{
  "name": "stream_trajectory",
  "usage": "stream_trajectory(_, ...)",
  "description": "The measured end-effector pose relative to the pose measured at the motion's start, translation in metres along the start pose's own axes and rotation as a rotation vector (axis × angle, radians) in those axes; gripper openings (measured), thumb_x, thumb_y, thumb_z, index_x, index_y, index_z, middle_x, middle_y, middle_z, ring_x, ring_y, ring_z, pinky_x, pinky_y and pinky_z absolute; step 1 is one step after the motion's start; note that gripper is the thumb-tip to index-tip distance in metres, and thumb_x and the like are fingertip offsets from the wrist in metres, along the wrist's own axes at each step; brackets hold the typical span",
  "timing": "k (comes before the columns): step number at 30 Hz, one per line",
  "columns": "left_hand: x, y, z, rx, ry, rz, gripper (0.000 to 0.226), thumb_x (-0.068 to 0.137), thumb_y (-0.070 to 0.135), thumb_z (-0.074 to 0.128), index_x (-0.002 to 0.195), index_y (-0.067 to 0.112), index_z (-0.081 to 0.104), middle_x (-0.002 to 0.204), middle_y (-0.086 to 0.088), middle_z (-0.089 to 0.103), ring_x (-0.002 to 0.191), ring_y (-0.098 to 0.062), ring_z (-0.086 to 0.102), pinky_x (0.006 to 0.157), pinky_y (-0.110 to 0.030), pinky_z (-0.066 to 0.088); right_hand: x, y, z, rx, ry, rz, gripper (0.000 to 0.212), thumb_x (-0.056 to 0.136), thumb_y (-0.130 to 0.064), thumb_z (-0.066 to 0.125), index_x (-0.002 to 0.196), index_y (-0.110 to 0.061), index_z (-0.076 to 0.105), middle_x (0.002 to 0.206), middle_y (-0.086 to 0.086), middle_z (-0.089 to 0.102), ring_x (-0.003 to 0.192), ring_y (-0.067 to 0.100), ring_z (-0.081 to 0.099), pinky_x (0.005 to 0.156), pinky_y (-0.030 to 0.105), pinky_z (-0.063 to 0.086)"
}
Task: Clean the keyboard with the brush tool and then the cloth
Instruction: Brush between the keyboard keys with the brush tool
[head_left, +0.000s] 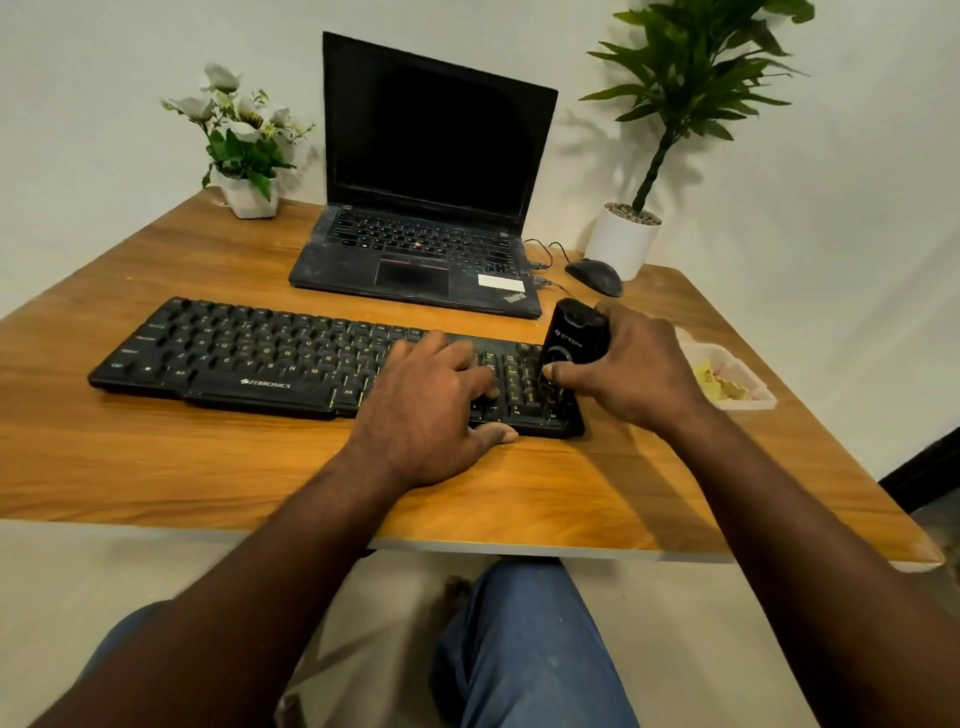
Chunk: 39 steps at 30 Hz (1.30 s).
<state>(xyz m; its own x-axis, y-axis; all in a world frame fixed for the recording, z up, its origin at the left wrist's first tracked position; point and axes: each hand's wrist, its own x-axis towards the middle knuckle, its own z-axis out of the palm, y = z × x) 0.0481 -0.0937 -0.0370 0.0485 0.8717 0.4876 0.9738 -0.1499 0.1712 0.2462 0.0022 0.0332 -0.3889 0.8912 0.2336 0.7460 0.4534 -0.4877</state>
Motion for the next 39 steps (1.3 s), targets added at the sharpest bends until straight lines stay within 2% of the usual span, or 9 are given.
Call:
stream_trajectory(4,0.001,-0.001,0.001,-0.013,-0.007,0.003,0.056,0.084,0.078,0.057,0.117,0.035,0.069,0.111,0.011,0.056,0.112,-0.013,0.043,0.093,-0.038,0.037,-0.007,-0.005,-0.008,0.005,-0.097,-0.040,0.053,0.074,-0.034,0.091,0.117,-0.027,0.061,0.106,-0.011,0.067,0.093,0.007,0.065,0.067,0.015,0.048)
stream_trajectory(9,0.000,-0.001,0.000,-0.011,0.012,0.009,0.055,0.084,0.077,0.059,0.116,0.034,0.071,0.110,0.011,0.058,0.111,-0.014,0.045,0.091,-0.038,0.039,0.026,-0.009,0.000,0.105,0.038,-0.052,0.063,0.076,-0.028,0.090,0.131,-0.021,0.060,0.117,-0.008,0.066,0.101,0.007,0.060,0.071,0.013,0.046)
stream_trajectory(14,0.001,-0.001,-0.001,0.001,-0.004,0.002,0.057,0.083,0.078,0.056,0.116,0.033,0.071,0.108,0.010,0.056,0.109,-0.014,0.043,0.089,-0.038,0.038,0.043,-0.025,0.016,0.075,-0.147,-0.216,0.051,0.076,-0.029,0.090,0.119,-0.025,0.063,0.111,-0.008,0.071,0.101,0.010,0.067,0.083,0.028,0.058)
stream_trajectory(19,0.001,0.000,-0.002,-0.002,-0.024,-0.003,0.057,0.085,0.079,0.056,0.120,0.036,0.069,0.110,0.012,0.054,0.112,-0.013,0.042,0.092,-0.037,0.036,0.036,-0.001,-0.011,-0.066,-0.237,-0.247,0.044,0.076,-0.025,0.091,0.100,-0.036,0.056,0.093,-0.014,0.067,0.087,-0.003,0.063,0.068,0.018,0.046)
stream_trajectory(24,0.001,0.001,-0.003,-0.014,-0.028,-0.004,0.057,0.086,0.078,0.056,0.122,0.035,0.068,0.113,0.011,0.055,0.114,-0.013,0.042,0.094,-0.037,0.036,0.027,0.023,-0.036,-0.135,-0.170,-0.179,0.044,0.072,-0.025,0.094,0.085,-0.035,0.053,0.083,-0.013,0.064,0.077,0.002,0.061,0.059,0.023,0.038)
stream_trajectory(29,0.001,0.000,-0.002,-0.007,-0.024,-0.001,0.058,0.085,0.078,0.055,0.121,0.034,0.069,0.113,0.011,0.056,0.113,-0.013,0.042,0.092,-0.037,0.036,0.028,-0.005,-0.006,0.005,-0.109,-0.265,0.044,0.075,-0.026,0.091,0.095,-0.037,0.053,0.092,-0.015,0.064,0.085,-0.004,0.063,0.066,0.017,0.050)
stream_trajectory(32,0.000,-0.001,-0.001,0.008,-0.015,-0.001,0.060,0.084,0.079,0.054,0.119,0.033,0.070,0.107,0.011,0.055,0.109,-0.014,0.044,0.089,-0.038,0.037,0.033,-0.016,0.012,0.000,-0.135,-0.326,0.045,0.076,-0.028,0.091,0.109,-0.026,0.061,0.100,-0.009,0.070,0.093,0.009,0.068,0.077,0.032,0.059)
stream_trajectory(36,0.000,-0.001,0.000,-0.004,-0.002,0.012,0.058,0.083,0.079,0.056,0.116,0.034,0.071,0.100,0.016,0.042,0.107,-0.013,0.042,0.088,-0.037,0.036,0.040,0.007,-0.011,-0.132,-0.202,-0.275,0.045,0.076,-0.028,0.091,0.104,-0.033,0.056,0.091,-0.017,0.062,0.087,-0.001,0.062,0.064,0.012,0.043)
stream_trajectory(39,0.000,-0.001,0.001,-0.017,-0.001,0.013,0.058,0.083,0.079,0.056,0.116,0.034,0.071,0.101,0.016,0.044,0.109,-0.013,0.042,0.090,-0.037,0.037,0.049,0.026,-0.030,-0.206,-0.165,-0.194,0.048,0.073,-0.031,0.093,0.108,-0.025,0.062,0.094,-0.011,0.065,0.086,0.005,0.061,0.064,0.020,0.042)
